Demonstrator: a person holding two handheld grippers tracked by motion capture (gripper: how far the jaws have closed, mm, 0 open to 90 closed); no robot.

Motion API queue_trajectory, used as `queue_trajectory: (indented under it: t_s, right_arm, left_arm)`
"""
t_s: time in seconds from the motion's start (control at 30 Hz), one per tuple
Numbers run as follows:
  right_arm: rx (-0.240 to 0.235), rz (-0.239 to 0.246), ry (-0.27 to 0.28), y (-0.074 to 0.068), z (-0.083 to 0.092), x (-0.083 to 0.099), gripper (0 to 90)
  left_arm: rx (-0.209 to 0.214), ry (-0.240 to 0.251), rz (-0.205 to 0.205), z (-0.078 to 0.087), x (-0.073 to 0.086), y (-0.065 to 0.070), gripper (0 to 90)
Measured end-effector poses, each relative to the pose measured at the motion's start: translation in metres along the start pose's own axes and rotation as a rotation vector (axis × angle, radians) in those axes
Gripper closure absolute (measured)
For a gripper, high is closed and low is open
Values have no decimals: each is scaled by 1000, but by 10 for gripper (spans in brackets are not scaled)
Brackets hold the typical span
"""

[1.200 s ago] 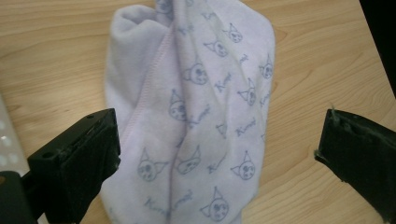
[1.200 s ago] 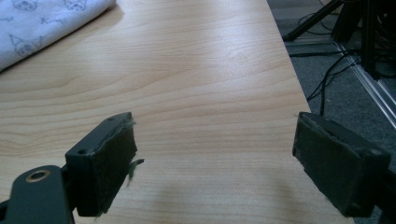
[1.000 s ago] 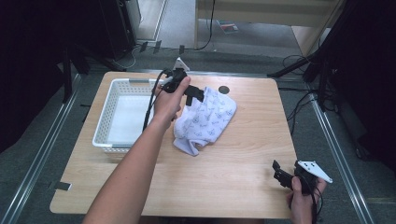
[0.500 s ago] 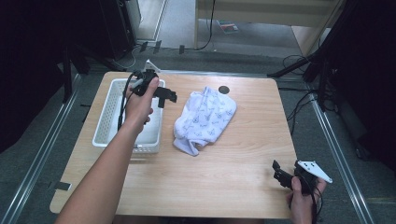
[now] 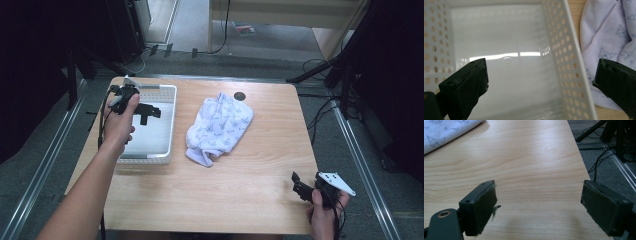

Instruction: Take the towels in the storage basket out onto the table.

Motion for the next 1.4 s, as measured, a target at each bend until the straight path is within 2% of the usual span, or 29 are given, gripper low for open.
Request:
queue_trajectory:
  t_s: [0.03, 0.07, 0.27, 0.4, 0.57, 0.63, 0.9, 0.93, 1.0, 1.03, 1.1, 1.23, 1.33, 1.4]
  right_arm:
    - [0, 1, 2, 0, 0, 0, 138]
    - [0, 1, 2, 0, 0, 0, 138]
    - [0, -2, 4, 1, 0, 0, 137]
    - [3, -2, 3, 1, 0, 0, 137]
    - [2, -3, 4, 1, 0, 0, 137]
    - [3, -5, 3, 1, 0, 0, 137]
    - [7, -5, -1, 1, 1, 0, 136]
    - [9, -4, -1, 1, 1, 0, 136]
    - [12, 2, 0, 1, 1, 0, 136]
    - [14, 2, -1, 1, 1, 0, 136]
    - [15, 2, -1, 1, 1, 0, 136]
    - [19, 5, -1, 1, 1, 0, 135]
    - [21, 6, 1, 1, 1, 0, 135]
    - [21, 10, 1, 1, 1, 0, 135]
  left_arm:
    - [-5, 13, 8, 4, 5, -7, 0]
    - [-5, 13, 8, 4, 5, -7, 0]
    - [-33, 82, 24, 18, 23, -29, 0]
    - [-56, 149, 28, 30, 31, -42, 0]
    - [-61, 240, 26, 49, 43, -60, 0]
    - [-70, 265, 39, 55, 49, -66, 0]
    - [-50, 385, 80, 73, 88, -89, 0]
    - [-37, 403, 89, 75, 94, -91, 0]
    - [-20, 419, 100, 76, 103, -94, 0]
    - [-11, 447, 109, 78, 113, -95, 0]
    - [-2, 463, 117, 78, 118, -95, 0]
    - [-6, 548, 149, 80, 133, -100, 0]
    - [-46, 603, 126, 79, 149, -108, 0]
    - [-22, 626, 128, 77, 165, -109, 0]
Point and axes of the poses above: each handheld gripper's, and its own axes: z roughly backward along the jaws, x roughly out of its underside, y roughly to its right, the point moved 10 cm from there along -z, roughly forward along the jaws, and after that the axes turned 12 degrees about y, right-handed, at the moved point
